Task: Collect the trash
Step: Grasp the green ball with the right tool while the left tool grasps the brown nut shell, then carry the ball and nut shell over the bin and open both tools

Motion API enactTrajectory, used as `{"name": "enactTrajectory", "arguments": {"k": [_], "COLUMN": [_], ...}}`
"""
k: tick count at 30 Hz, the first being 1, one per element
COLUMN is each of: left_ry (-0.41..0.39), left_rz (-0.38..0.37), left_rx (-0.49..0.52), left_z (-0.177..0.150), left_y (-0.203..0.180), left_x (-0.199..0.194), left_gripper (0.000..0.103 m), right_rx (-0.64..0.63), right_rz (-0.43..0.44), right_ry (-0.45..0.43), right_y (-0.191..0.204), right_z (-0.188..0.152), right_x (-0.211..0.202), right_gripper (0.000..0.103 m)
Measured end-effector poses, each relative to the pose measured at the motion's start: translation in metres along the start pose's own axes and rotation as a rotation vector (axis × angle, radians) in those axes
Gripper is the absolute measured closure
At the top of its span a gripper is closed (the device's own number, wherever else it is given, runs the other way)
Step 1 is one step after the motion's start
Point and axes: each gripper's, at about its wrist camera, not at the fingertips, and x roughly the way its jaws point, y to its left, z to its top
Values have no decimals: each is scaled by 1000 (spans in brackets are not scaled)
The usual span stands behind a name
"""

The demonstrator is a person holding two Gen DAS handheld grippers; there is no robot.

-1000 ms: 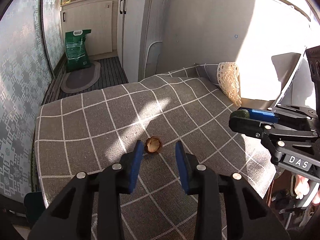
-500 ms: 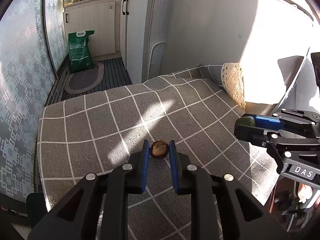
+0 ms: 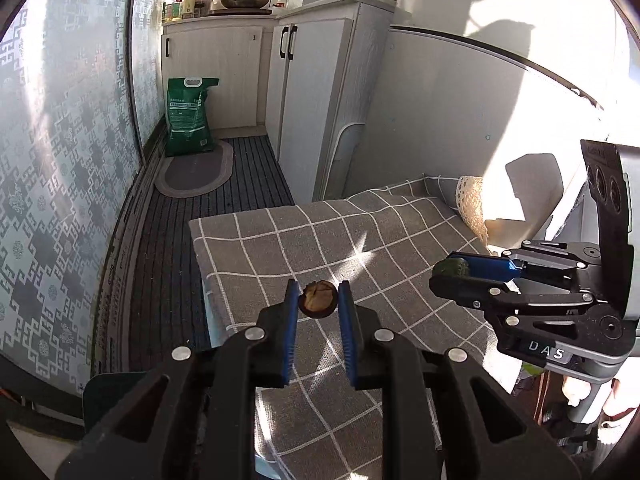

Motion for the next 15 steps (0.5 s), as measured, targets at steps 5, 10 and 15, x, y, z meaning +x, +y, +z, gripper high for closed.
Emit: {"name": "enactTrajectory", "arguments": {"k": [5,10,15], "left_ry": [-23,-8,6], "left_rz": [26,66,90], "left_rx": [-34,-41,-43], "left_z": [-6,-17,-31], "left_y": [32,58,79], "left_x": [-28,-41,-51], "left_gripper": [82,82,82], "right_rx": [-36,-52,-52], "right_rz": [26,52,82], "right_ry": [-3,-11,-14], "right_y": [32,57,77], "right_z": [12,22,30], "right_x": [2,6,10], "right_gripper": [78,78,78]}}
